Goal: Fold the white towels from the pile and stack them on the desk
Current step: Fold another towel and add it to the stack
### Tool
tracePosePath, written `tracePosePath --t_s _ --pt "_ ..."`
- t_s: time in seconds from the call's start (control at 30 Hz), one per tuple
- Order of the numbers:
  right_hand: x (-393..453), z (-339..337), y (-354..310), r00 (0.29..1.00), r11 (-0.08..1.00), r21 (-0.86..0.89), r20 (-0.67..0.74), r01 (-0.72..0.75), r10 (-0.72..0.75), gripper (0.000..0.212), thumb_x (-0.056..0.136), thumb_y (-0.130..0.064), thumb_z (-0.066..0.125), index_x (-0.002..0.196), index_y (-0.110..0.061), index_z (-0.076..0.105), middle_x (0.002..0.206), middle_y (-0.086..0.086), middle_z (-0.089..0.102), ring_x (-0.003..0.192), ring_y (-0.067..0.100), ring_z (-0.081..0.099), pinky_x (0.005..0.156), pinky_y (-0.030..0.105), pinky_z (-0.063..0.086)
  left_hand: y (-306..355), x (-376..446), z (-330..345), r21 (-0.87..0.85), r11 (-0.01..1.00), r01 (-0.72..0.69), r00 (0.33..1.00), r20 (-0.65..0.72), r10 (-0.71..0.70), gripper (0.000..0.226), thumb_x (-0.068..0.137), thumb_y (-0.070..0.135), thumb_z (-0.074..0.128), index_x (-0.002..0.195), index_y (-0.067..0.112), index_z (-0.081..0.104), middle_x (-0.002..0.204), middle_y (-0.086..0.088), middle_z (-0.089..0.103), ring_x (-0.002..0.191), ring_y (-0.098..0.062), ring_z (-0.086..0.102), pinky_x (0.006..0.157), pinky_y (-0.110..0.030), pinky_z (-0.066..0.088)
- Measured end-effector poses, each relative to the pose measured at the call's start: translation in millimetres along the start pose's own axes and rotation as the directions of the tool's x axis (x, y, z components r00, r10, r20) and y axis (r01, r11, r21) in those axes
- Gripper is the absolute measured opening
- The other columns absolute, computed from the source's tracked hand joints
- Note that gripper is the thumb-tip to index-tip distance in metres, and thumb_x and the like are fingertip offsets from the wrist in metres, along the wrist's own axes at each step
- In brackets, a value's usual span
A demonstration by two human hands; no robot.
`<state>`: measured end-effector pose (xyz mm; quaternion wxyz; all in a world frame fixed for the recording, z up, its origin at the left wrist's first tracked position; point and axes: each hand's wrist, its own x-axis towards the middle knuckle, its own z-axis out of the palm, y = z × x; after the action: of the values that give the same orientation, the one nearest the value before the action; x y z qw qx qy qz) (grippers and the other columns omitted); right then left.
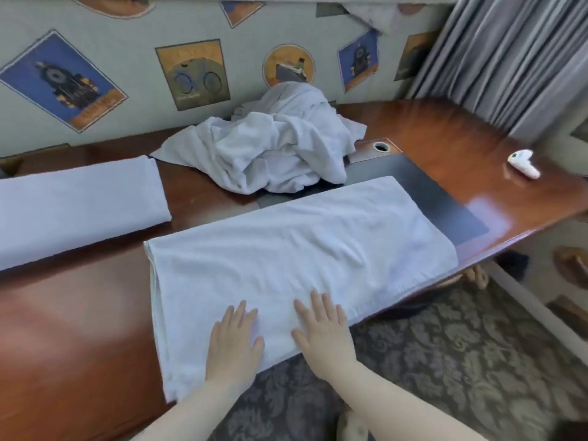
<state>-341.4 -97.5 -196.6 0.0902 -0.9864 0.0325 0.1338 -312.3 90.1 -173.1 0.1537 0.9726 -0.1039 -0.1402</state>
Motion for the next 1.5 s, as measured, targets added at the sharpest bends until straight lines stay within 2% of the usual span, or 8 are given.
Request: tracePosePath --t_s 0.27,0.47,0.77,0.87,1.03,1.13,1.23,1.5 --pt "-26 -45 130 0.973 0.993 0.021 -0.199 -0.119 0.121 0.046 0.098 -0.046 0.044 0.141 -0.028 0.050 0.153 0.002 0.041 0.141 0.023 0.040 0.113 0.043 0.034 136 47 35 -0.005 0.992 -0.129 0.987 0.097 0.129 0.051 0.105 0.041 0.023 0.154 0.030 0.014 0.163 0.008 -0.005 0.151 -0.017 -0.006 0.121 -0.037 0.011" --pt "3 -80 250 0.893 0.885 0.336 -0.203 -0.322 0.402 0.055 0.100 -0.040 0.047 0.150 -0.022 0.031 0.153 -0.002 0.034 0.141 0.018 0.031 0.112 0.031 0.033 235 91 62 0.037 0.988 -0.153 0.984 0.099 0.149 0.063 0.102 0.050 0.030 0.155 0.028 0.005 0.163 0.009 -0.006 0.150 -0.015 -0.003 0.119 -0.039 0.011" --pt "69 -110 307 0.595 -0.373 0.865 0.502 -0.336 0.628 0.051 0.082 -0.008 0.076 0.125 -0.001 0.049 0.111 0.014 0.061 0.088 0.026 0.060 0.082 0.038 0.056 316 130 84 0.125 0.919 -0.373 0.924 0.133 0.357 0.088 0.087 0.038 0.049 0.155 0.026 -0.006 0.160 0.006 -0.022 0.147 -0.016 -0.023 0.118 -0.035 -0.016" --pt "79 -120 286 0.551 -0.215 0.959 0.283 -0.185 0.785 0.040 0.078 -0.005 0.074 0.110 -0.016 0.053 0.091 0.000 0.064 0.081 0.015 0.063 0.069 0.023 0.049 338 151 79 -0.024 0.926 -0.377 0.923 0.074 0.377 0.087 0.083 0.045 0.055 0.155 0.024 0.010 0.162 0.007 0.008 0.150 -0.014 0.004 0.122 -0.032 0.004" --pt "88 -153 237 0.925 0.290 0.950 -0.206 0.112 0.318 0.042 0.085 -0.026 0.064 0.115 -0.048 0.045 0.106 -0.034 0.060 0.087 -0.001 0.063 0.074 0.008 0.045 345 194 44 -0.533 0.828 -0.173 0.977 -0.201 0.075 0.003 0.091 0.020 0.062 0.093 0.023 0.063 0.078 0.017 0.062 0.085 -0.022 0.067 0.061 -0.017 0.044" --pt "94 -144 258 0.922 0.334 0.941 -0.179 0.058 0.344 0.047 0.086 -0.015 0.058 0.119 -0.046 0.045 0.109 -0.027 0.061 0.097 0.005 0.060 0.082 0.014 0.045 311 232 23 -0.930 0.321 0.178 0.927 0.049 -0.372 0.020 0.097 0.029 0.058 0.093 0.011 0.066 0.081 -0.003 0.066 0.076 -0.024 0.062 0.057 -0.027 0.047" --pt "96 -119 288 0.782 0.233 0.951 0.016 -0.205 0.624 0.034 0.091 -0.006 0.049 0.108 -0.036 0.051 0.114 -0.016 0.061 0.097 0.003 0.058 0.082 0.016 0.044 283 258 8 -0.958 -0.131 0.257 0.869 0.288 -0.403 0.026 0.098 0.023 0.057 0.120 0.010 0.061 0.096 -0.002 0.068 0.081 -0.014 0.064 0.062 -0.026 0.057" --pt "156 -126 310 0.832 0.240 0.870 0.280 -0.431 0.479 0.047 0.087 -0.017 0.063 0.130 -0.013 0.045 0.121 0.001 0.056 0.096 0.014 0.056 0.082 0.027 0.047 266 263 22 -0.877 -0.330 0.350 0.819 0.457 -0.347 0.018 0.099 0.026 0.054 0.097 0.010 0.063 0.068 0.001 0.074 0.058 -0.010 0.071 0.043 -0.026 0.055"
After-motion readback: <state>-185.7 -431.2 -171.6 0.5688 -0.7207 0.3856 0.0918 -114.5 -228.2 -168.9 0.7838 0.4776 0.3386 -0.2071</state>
